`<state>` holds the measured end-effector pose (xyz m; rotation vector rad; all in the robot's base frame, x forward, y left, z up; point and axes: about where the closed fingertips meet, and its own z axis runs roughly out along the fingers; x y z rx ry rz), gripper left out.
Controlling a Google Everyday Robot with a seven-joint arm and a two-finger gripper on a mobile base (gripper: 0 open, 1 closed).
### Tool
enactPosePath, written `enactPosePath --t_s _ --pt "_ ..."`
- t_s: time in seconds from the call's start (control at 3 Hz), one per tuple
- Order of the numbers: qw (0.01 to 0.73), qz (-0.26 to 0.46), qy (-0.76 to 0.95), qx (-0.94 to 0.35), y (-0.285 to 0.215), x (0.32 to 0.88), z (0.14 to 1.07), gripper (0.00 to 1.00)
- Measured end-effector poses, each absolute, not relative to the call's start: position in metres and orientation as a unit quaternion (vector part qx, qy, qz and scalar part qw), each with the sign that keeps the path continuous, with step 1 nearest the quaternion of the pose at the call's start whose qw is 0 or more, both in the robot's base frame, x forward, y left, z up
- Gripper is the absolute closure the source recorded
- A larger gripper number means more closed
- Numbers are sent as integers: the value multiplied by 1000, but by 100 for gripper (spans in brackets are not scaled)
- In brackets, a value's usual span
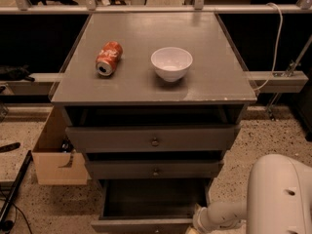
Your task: Open bottom drawer
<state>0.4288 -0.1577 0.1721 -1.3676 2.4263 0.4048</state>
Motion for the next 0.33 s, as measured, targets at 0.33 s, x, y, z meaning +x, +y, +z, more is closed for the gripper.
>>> enactPosePath --t_s 0.33 --pt "163 142 851 -479 -158 429 172 0"
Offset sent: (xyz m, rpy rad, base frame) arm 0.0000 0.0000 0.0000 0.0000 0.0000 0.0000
